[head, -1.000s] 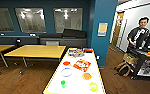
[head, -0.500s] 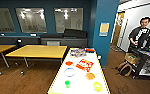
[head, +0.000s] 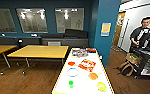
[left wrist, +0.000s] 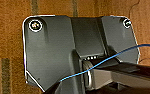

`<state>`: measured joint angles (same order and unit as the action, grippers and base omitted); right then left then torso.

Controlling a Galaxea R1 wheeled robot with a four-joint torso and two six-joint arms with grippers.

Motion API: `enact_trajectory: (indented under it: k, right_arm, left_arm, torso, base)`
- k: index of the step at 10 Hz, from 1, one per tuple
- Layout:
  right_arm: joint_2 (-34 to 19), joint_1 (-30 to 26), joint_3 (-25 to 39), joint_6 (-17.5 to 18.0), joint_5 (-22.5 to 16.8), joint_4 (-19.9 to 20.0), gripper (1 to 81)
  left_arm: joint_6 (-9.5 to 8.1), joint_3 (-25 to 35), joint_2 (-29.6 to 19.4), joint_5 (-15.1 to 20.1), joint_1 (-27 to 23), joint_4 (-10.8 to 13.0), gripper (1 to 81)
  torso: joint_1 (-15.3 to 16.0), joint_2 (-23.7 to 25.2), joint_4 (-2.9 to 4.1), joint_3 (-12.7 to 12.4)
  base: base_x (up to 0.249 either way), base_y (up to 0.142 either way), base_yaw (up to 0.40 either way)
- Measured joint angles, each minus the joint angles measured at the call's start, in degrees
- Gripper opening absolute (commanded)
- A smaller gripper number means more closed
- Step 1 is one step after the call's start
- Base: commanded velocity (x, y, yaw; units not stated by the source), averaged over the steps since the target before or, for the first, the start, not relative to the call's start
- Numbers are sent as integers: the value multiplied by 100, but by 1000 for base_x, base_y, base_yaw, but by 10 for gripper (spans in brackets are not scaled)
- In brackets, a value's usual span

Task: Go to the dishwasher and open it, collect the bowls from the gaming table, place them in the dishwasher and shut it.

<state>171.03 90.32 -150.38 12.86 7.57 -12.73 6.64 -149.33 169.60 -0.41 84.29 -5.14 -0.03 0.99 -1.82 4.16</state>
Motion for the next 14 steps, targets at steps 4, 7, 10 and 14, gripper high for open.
enact_trajectory:
  k: [4,7,10,14]
  right_arm:
    - [38,0,7,0,0,0,811]
    - [-11,0,0,0,-2,0,811]
    - [6,0,2,0,2,0,811]
    - [35,0,11,0,-5,-2,811]
  left_arm:
    - [0,-2,-13,0,2,0,811]
    - [0,2,17,-5,-2,0,811]
    - [0,0,4,0,0,0,811]
    - [0,-6,-24,-5,0,0,811]
  torso:
    - [2,0,0,0]
    - [2,0,0,0]
    - [0,0,0,0]
    - [0,0,0,0]
  base:
    - [0,91,0]
    - [0,84,0]
    - [0,76,0]
    - [0,17,0]
